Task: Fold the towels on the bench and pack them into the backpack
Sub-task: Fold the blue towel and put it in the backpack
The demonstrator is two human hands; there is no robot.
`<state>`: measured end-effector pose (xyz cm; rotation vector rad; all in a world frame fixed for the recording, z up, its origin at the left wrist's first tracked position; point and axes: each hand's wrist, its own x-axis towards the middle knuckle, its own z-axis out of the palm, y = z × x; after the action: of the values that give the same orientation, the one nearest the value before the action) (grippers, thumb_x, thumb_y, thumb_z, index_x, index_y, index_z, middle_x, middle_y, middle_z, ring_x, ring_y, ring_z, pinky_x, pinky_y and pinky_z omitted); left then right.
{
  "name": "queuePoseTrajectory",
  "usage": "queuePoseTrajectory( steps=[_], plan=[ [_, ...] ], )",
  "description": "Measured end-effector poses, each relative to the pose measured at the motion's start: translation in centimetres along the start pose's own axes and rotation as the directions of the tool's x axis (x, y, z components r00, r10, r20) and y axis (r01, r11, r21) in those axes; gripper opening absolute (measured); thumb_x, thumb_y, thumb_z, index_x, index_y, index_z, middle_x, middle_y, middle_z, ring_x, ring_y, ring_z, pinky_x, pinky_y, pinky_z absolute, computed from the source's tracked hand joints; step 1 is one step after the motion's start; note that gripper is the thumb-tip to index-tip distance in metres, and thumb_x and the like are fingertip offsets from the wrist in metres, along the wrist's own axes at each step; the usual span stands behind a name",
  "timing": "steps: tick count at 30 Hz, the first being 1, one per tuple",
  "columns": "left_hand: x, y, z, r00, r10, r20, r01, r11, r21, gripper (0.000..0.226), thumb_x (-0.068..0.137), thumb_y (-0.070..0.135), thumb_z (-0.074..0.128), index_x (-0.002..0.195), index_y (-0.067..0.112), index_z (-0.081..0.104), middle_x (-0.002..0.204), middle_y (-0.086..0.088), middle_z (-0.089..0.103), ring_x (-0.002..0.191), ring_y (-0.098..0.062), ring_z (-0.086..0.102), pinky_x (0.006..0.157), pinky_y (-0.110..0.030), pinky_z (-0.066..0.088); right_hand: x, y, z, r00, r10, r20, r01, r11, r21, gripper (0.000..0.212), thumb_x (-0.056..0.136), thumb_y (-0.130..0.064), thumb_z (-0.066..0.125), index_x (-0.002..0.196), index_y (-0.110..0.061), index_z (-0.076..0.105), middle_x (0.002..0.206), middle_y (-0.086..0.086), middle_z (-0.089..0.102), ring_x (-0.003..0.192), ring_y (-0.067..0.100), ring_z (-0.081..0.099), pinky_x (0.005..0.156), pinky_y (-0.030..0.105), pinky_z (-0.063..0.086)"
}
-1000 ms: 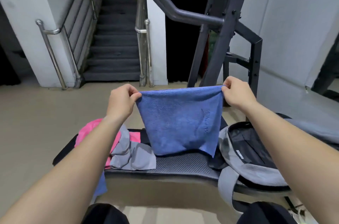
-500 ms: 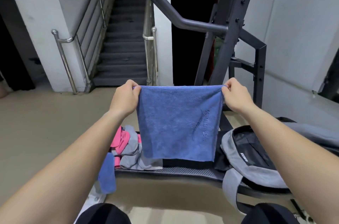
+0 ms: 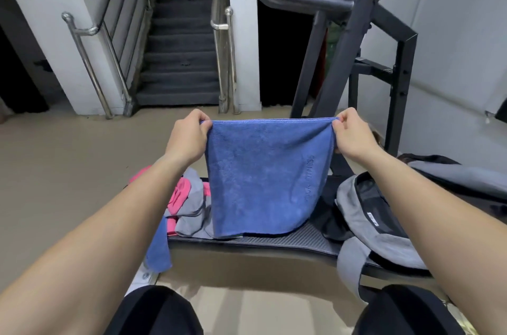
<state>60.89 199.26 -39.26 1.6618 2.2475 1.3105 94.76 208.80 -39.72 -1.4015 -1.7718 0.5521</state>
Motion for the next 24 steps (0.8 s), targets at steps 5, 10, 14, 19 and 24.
queuePoseTrajectory(
  steps=[5, 10, 14, 19, 24],
  plan=[
    [-1.1, 0.4, -1.4, 0.999, 0.019, -0.025, -0.020, 0.999, -0.037, 0.017, 0.094, 0.027, 0.049, 0.079, 0.027, 0.056, 0.080, 0.002, 0.067, 0.076, -0.023, 0.067, 0.076, -0.044, 0.059, -0.6, -1.2, -1.2, 0.999, -0.026, -0.025, 0.026, 1.000, 0.002, 0.012, 0.102, -0.031, 0.037, 0.097, -0.022, 0.044, 0.088, 0.003, 0.058, 0.081, 0.029, 0.060, 0.078, 0.055, 0.057],
    [-2.4, 0.8, -3.0, 0.998, 0.042, -0.047, -0.043, 0.999, -0.023, 0.016, 0.096, 0.028, 0.051, 0.082, 0.027, 0.056, 0.083, 0.002, 0.066, 0.070, -0.025, 0.067, 0.073, -0.044, 0.058, -2.1, -2.0, -2.8, 0.999, -0.039, -0.009, 0.039, 0.999, 0.033, 0.014, 0.100, -0.032, 0.039, 0.092, -0.024, 0.045, 0.089, 0.003, 0.057, 0.079, 0.031, 0.057, 0.079, 0.057, 0.057],
    [-2.8, 0.9, -3.5, 0.997, 0.066, -0.045, -0.067, 0.998, -0.001, 0.016, 0.097, 0.029, 0.053, 0.081, 0.029, 0.055, 0.084, 0.001, 0.068, 0.070, -0.025, 0.067, 0.076, -0.041, 0.056, -2.8, -1.9, -3.4, 0.999, -0.053, -0.009, 0.053, 0.999, 0.013, 0.015, 0.101, -0.032, 0.041, 0.090, -0.022, 0.045, 0.086, 0.003, 0.058, 0.084, 0.032, 0.061, 0.075, 0.057, 0.057],
    [-2.6, -0.1, -1.7, 0.999, 0.044, -0.013, -0.044, 0.999, 0.020, 0.018, 0.097, 0.027, 0.053, 0.080, 0.028, 0.056, 0.084, 0.001, 0.068, 0.072, -0.026, 0.066, 0.080, -0.041, 0.055, -1.9, -0.4, -1.7, 0.999, -0.052, 0.008, 0.052, 0.998, -0.033, 0.016, 0.102, -0.028, 0.041, 0.089, -0.021, 0.045, 0.082, 0.001, 0.056, 0.073, 0.026, 0.055, 0.066, 0.042, 0.052],
    [-0.9, -2.8, 2.3, 0.999, -0.018, 0.047, 0.016, 0.999, 0.044, 0.016, 0.098, 0.026, 0.050, 0.083, 0.026, 0.056, 0.084, 0.004, 0.064, 0.078, -0.025, 0.063, 0.070, -0.034, 0.048, 0.4, 2.6, 2.2, 0.999, -0.008, 0.051, 0.012, 0.996, -0.093, 0.016, 0.104, -0.027, 0.041, 0.101, -0.013, 0.048, 0.082, -0.003, 0.054, 0.078, 0.023, 0.052, 0.063, 0.035, 0.035]
  ],
)
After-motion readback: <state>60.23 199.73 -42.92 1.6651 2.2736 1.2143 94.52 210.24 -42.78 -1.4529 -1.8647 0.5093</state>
